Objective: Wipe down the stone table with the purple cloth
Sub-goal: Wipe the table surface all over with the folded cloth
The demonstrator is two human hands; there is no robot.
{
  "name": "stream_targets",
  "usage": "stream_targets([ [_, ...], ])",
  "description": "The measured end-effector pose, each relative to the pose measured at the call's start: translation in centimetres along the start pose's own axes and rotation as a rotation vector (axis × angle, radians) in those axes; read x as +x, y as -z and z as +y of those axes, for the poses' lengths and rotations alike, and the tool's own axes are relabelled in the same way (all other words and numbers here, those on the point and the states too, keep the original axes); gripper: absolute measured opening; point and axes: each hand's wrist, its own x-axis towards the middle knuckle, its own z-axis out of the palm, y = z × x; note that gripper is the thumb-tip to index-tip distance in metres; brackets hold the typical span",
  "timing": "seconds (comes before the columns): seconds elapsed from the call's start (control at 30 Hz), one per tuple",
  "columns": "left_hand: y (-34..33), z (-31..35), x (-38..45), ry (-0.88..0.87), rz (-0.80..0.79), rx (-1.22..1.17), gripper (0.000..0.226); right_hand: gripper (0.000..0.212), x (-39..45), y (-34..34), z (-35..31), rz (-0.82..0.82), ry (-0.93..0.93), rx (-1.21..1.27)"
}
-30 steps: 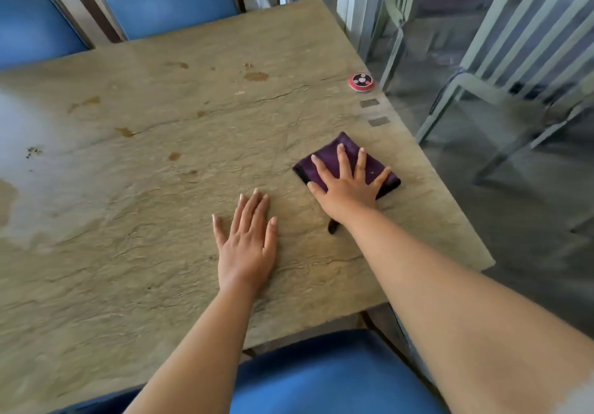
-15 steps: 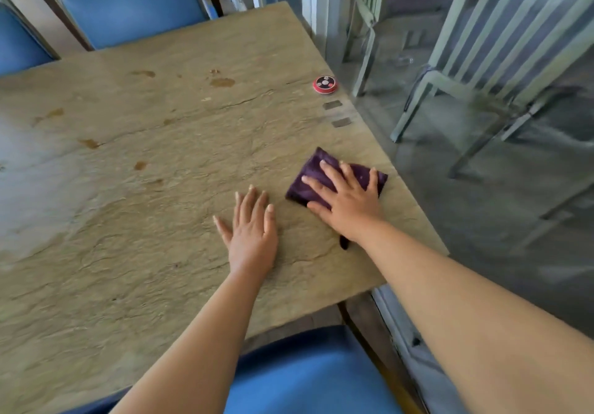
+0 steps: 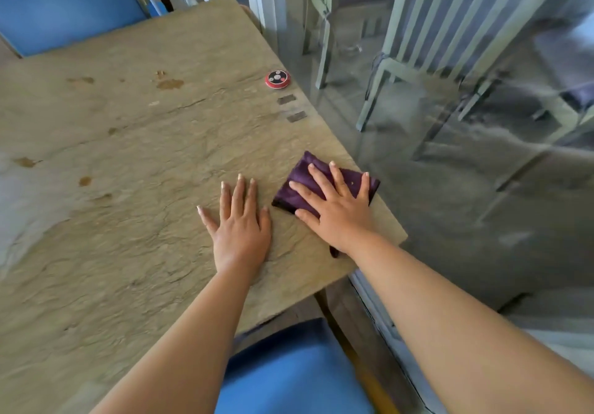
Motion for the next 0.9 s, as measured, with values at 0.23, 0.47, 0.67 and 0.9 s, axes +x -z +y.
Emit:
stream_targets([
  [0.23,0.1,0.1,0.0,0.003,0.016,0.008,0.058,0.06,-1.9,-0.1,-1.0,0.033,-0.075,0.009],
  [0.47,1.2,-0.6,0.6,0.045,-0.013,-0.089,0.058,0.061,-3.0,-0.9,-2.7,0.047,-0.084,0.033],
  [0.67,1.4,-2.1,3.3,0.024,-0.024,-0.033,0.062,0.064,5.0,0.1,-3.1,0.006,-0.161,0.027],
  [0.9,1.4,-2.4,3.0,0.007,0.072,-0.167,0.061,0.065,10.7,1.0,-5.0,-0.05,-0.278,0.027],
])
